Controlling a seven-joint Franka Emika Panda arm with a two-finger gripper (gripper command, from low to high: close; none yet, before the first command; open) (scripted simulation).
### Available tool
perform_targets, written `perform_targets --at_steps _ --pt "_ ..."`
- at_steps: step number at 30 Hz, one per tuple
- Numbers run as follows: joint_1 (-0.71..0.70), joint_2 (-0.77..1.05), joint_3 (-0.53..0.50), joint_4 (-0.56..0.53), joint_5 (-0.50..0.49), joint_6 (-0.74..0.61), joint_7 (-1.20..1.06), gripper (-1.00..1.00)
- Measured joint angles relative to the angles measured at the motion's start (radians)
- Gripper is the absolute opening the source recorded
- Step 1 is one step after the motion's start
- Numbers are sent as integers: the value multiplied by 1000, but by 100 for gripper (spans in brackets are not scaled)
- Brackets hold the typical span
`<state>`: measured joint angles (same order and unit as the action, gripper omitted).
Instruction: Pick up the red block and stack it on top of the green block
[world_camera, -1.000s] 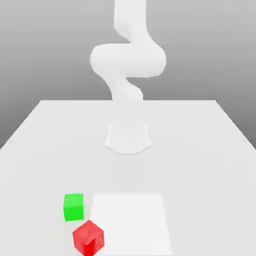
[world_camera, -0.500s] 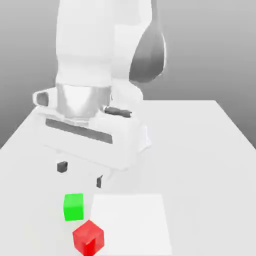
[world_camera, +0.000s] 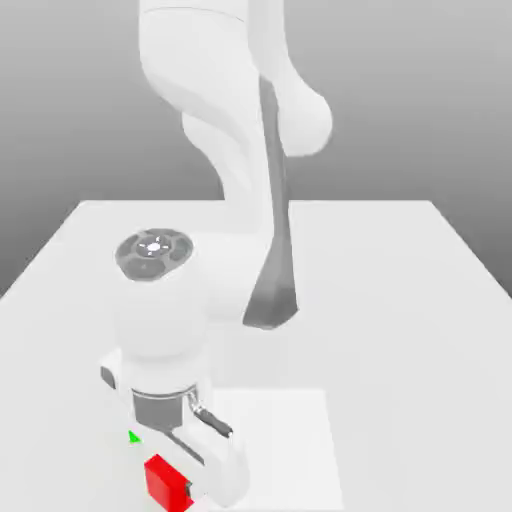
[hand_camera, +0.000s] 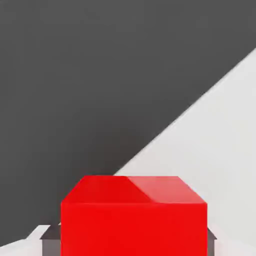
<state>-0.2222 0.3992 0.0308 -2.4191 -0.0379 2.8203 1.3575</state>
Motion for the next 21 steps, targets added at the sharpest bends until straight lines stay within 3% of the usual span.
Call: perform_targets --at_steps 7,15,21 --pt "-12 -162 10 -32 16 -131 -15 -100" --pt "-123 -446 -53 -288 32 -159 -131 -100" --pt "-131 -335 -61 -330 41 -6 -158 -100"
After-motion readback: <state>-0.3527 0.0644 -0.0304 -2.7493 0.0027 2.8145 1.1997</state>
